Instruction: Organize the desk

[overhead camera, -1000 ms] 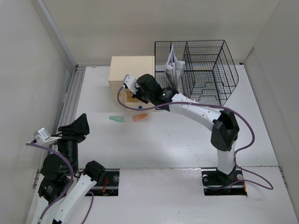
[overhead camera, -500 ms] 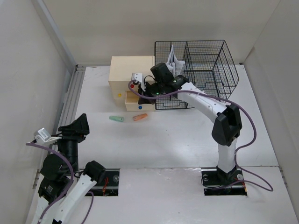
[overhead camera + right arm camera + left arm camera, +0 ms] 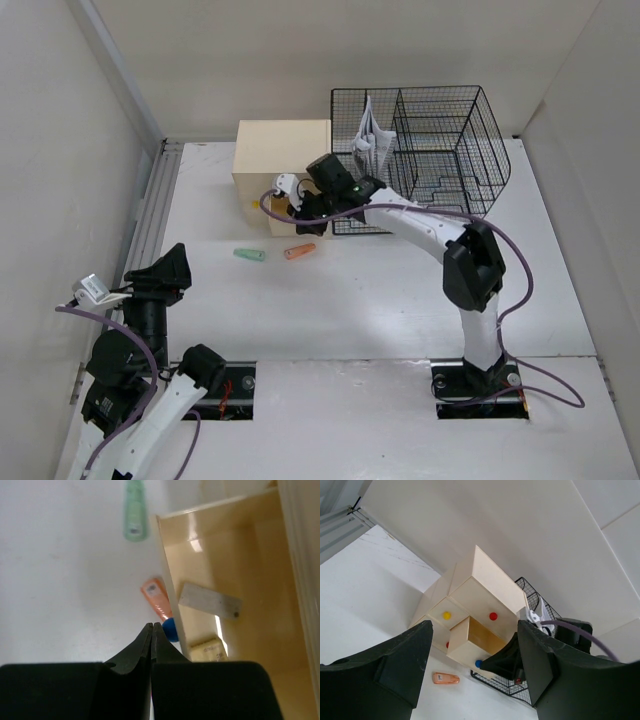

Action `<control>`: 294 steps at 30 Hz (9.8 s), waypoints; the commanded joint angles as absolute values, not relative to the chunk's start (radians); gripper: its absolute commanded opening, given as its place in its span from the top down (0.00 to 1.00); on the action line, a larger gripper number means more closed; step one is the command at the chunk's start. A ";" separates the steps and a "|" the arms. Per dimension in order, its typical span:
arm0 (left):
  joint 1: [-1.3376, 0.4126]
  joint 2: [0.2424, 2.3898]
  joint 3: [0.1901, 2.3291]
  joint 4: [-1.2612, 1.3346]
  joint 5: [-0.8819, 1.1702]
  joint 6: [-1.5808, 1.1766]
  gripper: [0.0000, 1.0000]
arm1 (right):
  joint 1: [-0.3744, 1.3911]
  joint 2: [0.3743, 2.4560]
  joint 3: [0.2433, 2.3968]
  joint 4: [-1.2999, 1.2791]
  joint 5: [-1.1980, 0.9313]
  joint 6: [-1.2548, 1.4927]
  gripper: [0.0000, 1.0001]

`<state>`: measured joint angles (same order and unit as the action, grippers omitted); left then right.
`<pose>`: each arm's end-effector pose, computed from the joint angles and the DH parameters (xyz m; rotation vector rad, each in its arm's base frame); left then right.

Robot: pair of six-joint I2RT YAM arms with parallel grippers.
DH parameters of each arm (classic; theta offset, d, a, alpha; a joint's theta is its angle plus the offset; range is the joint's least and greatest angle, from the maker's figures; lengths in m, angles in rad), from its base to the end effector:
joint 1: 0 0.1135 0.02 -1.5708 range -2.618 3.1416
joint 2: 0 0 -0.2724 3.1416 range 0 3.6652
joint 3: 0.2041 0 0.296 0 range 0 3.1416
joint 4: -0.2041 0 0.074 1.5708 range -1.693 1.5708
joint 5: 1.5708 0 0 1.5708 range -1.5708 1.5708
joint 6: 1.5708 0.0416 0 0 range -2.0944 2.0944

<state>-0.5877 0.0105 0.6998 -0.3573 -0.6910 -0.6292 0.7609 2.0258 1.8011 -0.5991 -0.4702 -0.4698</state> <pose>0.0425 0.0035 0.3816 -0.6294 1.1850 -0.6065 0.3572 0.3661 0.2706 -1.5564 1.8147 0.6994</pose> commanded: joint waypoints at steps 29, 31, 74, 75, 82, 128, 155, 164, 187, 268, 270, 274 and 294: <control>-0.591 0.115 0.458 -0.091 -0.451 -0.903 0.39 | 0.885 1.780 1.601 -0.269 -0.216 -0.552 0.90; -0.591 0.162 0.404 -0.007 -0.417 -0.933 0.49 | 0.885 1.741 1.611 -0.287 -0.284 -0.552 0.62; -0.298 1.684 0.643 0.842 0.043 -0.933 0.64 | 0.525 1.549 1.572 -0.235 -0.768 -0.259 0.53; -0.298 1.684 0.643 0.842 0.031 -0.933 0.64 | 0.525 1.558 1.572 -0.235 -0.769 -0.259 0.53; -0.307 1.732 0.678 0.842 -0.011 -0.908 0.70 | 0.525 1.568 1.572 -0.235 -0.769 -0.259 0.51; -0.701 1.325 0.097 0.974 -0.430 -1.212 1.00 | 0.525 1.597 1.572 -0.235 -0.874 -0.250 0.50; -0.580 1.272 0.267 0.836 -0.325 -1.059 0.55 | 0.525 1.608 1.583 -0.276 -0.885 -0.276 0.49; -0.715 0.720 0.276 0.401 -0.399 -1.019 1.00 | 0.525 1.635 1.624 -0.374 -0.847 -0.389 0.88; -0.727 0.193 0.736 -0.278 -0.555 -0.471 0.17 | 0.850 1.959 1.617 -0.723 -0.439 -1.051 0.51; -0.727 0.089 0.718 -0.278 -0.575 -0.471 0.12 | 0.946 2.022 1.845 -0.761 -0.448 -0.766 0.92; -0.727 0.089 0.718 -0.278 -0.575 -0.471 0.12 | 0.946 1.974 1.818 -0.678 -0.433 -0.695 0.92; -0.727 0.089 0.718 -0.278 -0.575 -0.471 0.12 | 0.946 1.876 1.752 -0.528 -0.278 -0.615 0.92; -0.727 0.107 0.718 -0.278 -0.584 -0.471 0.15 | 0.937 1.962 1.712 -0.310 0.157 -0.532 0.51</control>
<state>-0.7311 0.0902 0.7193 -0.3099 -0.5774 -0.4896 0.9360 2.0159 1.6981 -0.3733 0.1848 -0.5667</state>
